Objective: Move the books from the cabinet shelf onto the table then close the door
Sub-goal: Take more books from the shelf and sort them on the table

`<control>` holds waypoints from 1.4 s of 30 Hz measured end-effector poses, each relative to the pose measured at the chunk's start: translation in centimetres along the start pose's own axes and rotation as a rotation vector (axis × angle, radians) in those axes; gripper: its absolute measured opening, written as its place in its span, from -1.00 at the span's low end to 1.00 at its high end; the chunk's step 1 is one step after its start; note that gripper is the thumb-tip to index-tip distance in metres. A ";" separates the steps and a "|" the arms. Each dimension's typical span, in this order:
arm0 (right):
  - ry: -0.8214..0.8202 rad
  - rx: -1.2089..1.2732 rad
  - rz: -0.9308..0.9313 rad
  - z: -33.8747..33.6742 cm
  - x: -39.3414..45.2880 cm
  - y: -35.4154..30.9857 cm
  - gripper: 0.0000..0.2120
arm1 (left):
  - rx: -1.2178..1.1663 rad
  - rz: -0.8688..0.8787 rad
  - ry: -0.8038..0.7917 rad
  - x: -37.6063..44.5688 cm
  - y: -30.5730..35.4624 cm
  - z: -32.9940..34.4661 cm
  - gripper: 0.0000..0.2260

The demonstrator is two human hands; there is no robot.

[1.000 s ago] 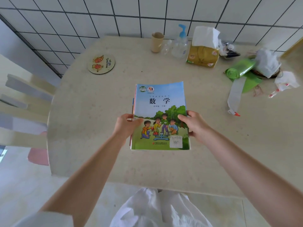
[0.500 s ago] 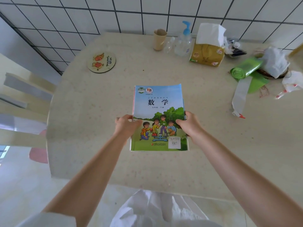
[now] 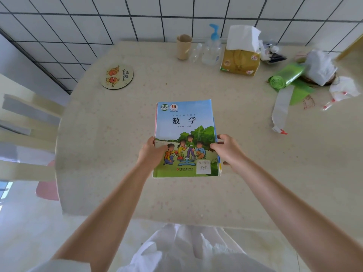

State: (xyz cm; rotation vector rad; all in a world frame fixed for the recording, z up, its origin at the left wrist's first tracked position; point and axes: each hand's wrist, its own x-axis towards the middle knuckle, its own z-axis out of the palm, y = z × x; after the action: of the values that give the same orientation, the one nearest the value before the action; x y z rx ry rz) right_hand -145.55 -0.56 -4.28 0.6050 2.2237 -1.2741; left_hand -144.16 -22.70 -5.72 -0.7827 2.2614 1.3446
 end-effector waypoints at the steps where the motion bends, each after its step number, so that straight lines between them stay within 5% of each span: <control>1: 0.007 0.006 0.004 -0.2 -0.3 0.4 -0.56 | 0.043 0.024 0.018 -0.2 0.1 0.1 -0.68; 9: 0.150 0.100 -0.031 -1.5 -4.8 3.8 -0.50 | 0.388 0.357 0.108 -3.0 2.3 1.5 -0.36; 15: 0.334 0.084 -0.081 -1.8 -9.4 7.1 -0.62 | 0.308 0.669 0.009 -5.8 2.8 4.8 -0.53; 25: 0.839 0.273 0.096 2.4 -19.8 17.2 -0.71 | 0.409 1.025 -0.555 -11.7 -2.2 11.1 -0.71; 42: 1.334 0.556 0.654 20.0 -46.0 33.3 -0.68 | 0.818 1.503 -1.435 -32.8 -17.6 20.2 -0.70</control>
State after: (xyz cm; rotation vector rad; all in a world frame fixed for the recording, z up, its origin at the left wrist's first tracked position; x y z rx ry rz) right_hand -85.90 -8.60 -6.21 2.7429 2.0093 -1.2070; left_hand -106.78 -2.94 -7.52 1.8301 1.4679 0.5829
